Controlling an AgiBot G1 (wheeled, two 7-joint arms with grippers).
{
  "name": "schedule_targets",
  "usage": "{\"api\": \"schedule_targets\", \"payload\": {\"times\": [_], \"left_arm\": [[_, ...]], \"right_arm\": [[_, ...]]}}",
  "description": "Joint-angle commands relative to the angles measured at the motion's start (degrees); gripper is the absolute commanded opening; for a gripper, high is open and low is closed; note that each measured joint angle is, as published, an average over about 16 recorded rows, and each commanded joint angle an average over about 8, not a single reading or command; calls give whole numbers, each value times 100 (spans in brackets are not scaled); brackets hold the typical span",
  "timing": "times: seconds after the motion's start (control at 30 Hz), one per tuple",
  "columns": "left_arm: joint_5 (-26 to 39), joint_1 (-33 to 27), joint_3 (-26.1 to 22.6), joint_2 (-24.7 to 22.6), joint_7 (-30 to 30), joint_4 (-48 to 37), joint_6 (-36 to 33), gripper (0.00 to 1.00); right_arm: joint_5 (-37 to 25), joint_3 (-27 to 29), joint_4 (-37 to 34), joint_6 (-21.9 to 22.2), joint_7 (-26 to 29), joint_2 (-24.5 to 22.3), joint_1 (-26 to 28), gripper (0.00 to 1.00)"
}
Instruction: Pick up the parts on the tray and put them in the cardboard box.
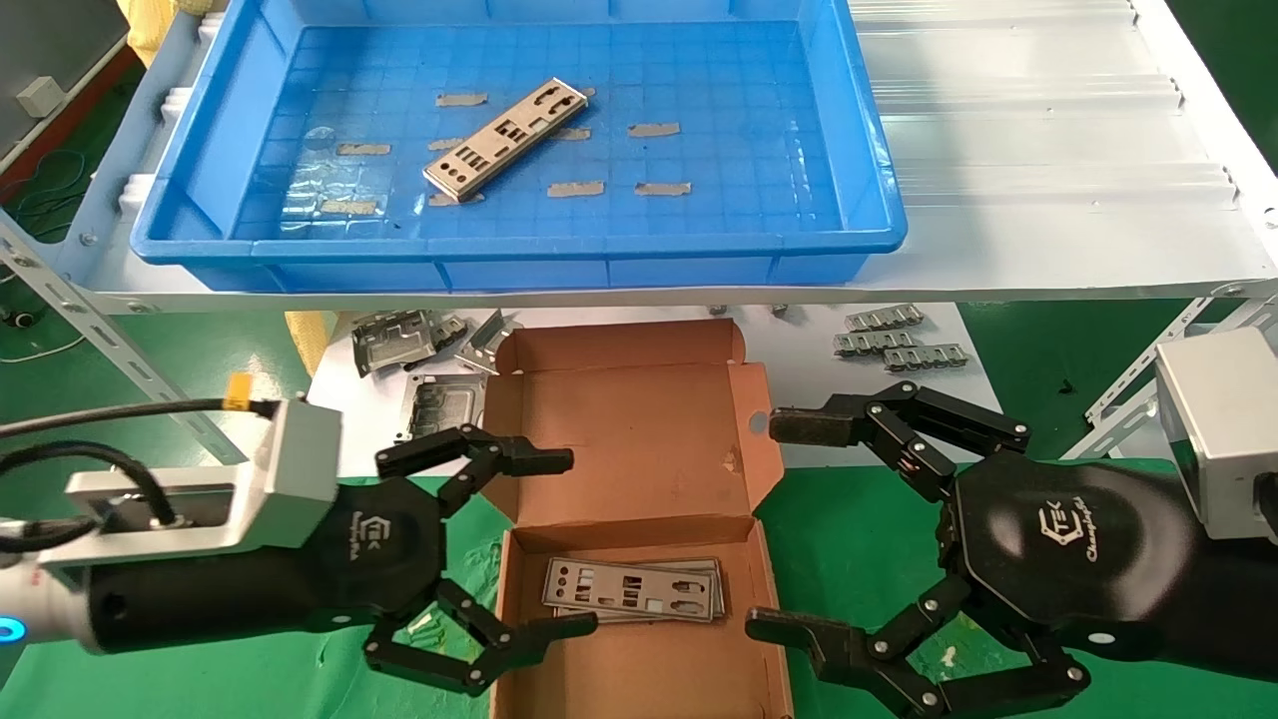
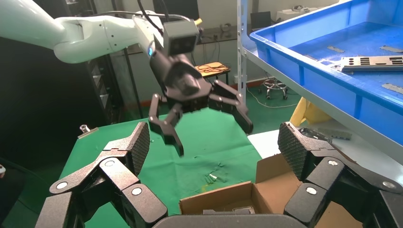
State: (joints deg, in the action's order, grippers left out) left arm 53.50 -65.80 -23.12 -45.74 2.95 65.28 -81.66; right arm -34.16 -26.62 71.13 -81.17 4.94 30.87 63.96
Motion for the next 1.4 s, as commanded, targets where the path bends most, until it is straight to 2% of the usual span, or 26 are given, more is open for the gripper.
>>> {"api": "schedule_targets", "payload": {"times": [0.03, 0.8, 1.4], "left_arm": [[-98, 36, 60, 91, 66, 70, -34, 100], [-1173, 426, 715, 1078, 779, 834, -406, 100], [-1204, 441, 733, 1105, 794, 856, -417, 100]], "right_arm": [[0, 0, 0, 0, 0, 0, 0, 100], [0, 0, -1, 1, 0, 0, 0, 100], [1, 0, -2, 2, 0, -1, -1, 100]]}}
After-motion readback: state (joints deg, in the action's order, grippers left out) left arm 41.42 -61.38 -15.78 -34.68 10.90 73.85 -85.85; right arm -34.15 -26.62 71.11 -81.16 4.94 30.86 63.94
